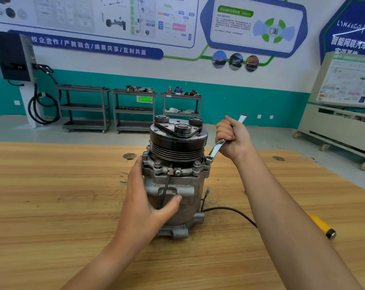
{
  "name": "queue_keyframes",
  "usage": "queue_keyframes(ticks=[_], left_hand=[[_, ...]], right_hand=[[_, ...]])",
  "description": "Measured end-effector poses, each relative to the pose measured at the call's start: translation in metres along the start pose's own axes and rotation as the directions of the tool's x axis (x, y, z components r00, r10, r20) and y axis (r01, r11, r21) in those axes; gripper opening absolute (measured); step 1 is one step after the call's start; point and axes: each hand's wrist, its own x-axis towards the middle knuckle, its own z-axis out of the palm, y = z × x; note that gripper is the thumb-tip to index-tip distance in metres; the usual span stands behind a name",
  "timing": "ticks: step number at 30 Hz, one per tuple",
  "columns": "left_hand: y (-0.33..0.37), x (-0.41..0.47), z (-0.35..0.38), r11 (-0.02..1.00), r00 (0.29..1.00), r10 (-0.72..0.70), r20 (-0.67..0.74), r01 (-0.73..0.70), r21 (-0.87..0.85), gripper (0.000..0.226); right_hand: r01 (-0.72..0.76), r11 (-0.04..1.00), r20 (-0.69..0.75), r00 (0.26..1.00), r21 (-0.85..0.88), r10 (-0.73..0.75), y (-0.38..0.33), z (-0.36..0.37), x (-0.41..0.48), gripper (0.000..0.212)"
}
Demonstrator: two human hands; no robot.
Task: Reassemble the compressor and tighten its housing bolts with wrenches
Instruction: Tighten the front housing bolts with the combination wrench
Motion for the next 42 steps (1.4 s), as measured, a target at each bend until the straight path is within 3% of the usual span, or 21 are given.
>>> queue_keyframes(ticks=[6,12,15,19,23,27,31,36,42], left_hand=[[0.001,-0.001,0.001,1.0,1.0,-0.01,0.002,0.01,-0.002,0.1],[0.0,-0.001,0.003,1.0,1.0,-0.017,-0.007,0.016,-0.007,0.101],[0.0,-0.001,0.003,1.0,1.0,-0.014,-0.013,0.014,-0.01,0.102],[-0.003,-0.001,0.003,1.0,1.0,0.016,-0.023,-0.017,-0.016,0.099],[-0.008,-0.001,0.004,0.999,0.999,0.032,-0.03,-0.033,-0.026,0.099],[-0.01,0.001,0.005,0.997,0.996,0.08,-0.045,-0.081,-0.02,0.098],[-0.01,0.002,0.005,0.996,0.995,0.083,-0.053,-0.084,-0.019,0.098],[-0.01,0.002,0.004,0.993,0.992,0.113,-0.053,-0.114,-0.028,0.094],[-0.011,0.001,0.005,0.993,0.993,0.112,-0.035,-0.113,-0.045,0.094]], right_hand=[[0.138,0.979,-0.089,0.988,0.148,-0.126,0.002,-0.02,-0.019,0.063],[0.217,0.97,-0.177,0.956,-0.111,-0.234,-0.004,0.003,-0.023,0.04],[0.161,0.977,-0.167,0.969,-0.138,-0.183,0.003,0.008,-0.014,0.035],[0.093,0.994,-0.046,0.995,0.062,-0.091,0.013,-0.005,-0.007,0.035],[0.056,0.989,0.087,0.994,0.14,-0.068,0.015,-0.011,-0.009,0.041],[0.021,1.0,0.144,0.989,-0.003,-0.021,0.017,0.003,-0.011,0.049],[0.006,0.99,0.051,0.999,-0.143,0.001,0.018,0.015,-0.016,0.051],[0.221,0.961,-0.134,0.96,-0.167,-0.244,0.024,0.017,-0.033,0.042],[0.595,0.774,-0.254,0.731,-0.216,-0.633,0.046,0.014,-0.067,0.036]])
